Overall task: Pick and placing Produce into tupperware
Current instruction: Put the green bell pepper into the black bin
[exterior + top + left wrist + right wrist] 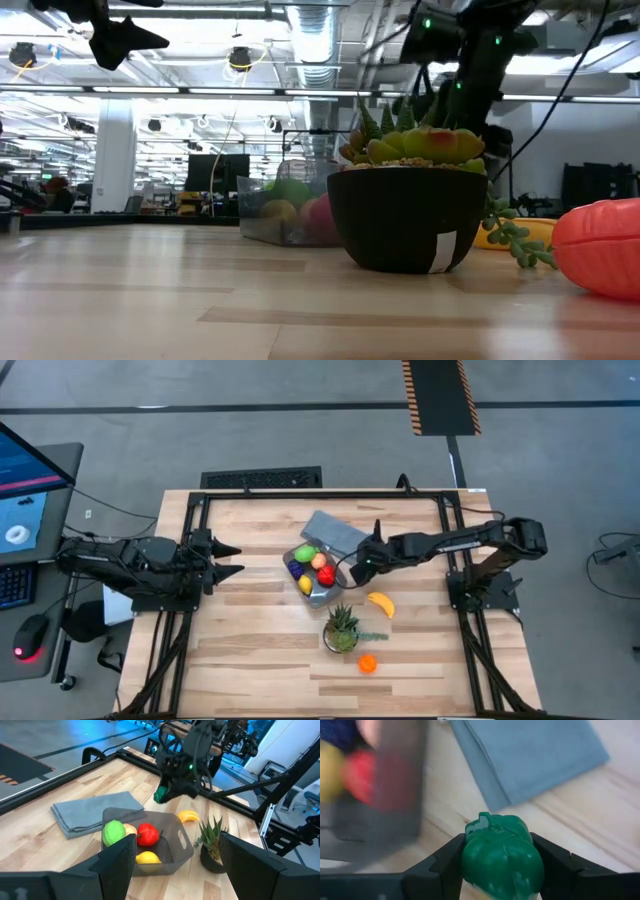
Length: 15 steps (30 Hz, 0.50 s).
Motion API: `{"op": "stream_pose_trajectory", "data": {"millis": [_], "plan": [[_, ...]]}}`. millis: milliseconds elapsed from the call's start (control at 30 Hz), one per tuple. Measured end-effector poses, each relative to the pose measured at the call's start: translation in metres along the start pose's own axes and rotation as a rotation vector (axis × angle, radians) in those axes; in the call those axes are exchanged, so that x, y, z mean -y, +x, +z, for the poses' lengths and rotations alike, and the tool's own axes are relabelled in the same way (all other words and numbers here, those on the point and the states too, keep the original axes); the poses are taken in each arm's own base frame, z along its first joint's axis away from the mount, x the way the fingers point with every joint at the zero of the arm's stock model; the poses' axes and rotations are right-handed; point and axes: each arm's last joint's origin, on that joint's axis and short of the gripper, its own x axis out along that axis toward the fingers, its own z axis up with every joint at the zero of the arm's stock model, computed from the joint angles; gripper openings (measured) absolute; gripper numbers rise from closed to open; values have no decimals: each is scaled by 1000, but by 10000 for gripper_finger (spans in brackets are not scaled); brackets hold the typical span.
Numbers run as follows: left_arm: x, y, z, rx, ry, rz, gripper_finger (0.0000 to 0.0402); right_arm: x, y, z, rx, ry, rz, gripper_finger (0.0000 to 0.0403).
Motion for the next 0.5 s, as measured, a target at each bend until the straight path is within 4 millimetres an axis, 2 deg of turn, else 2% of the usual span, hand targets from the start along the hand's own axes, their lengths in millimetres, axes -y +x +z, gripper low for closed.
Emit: {"op": "stream_pose_trajectory", "data": {"millis": [267,500], "plan": [[0,0,0,0,1,1,269,-3,-33,12,109,6,81,218],[0,0,0,3,1,7,269,-12,-53,25,182,-23,148,220]]}}
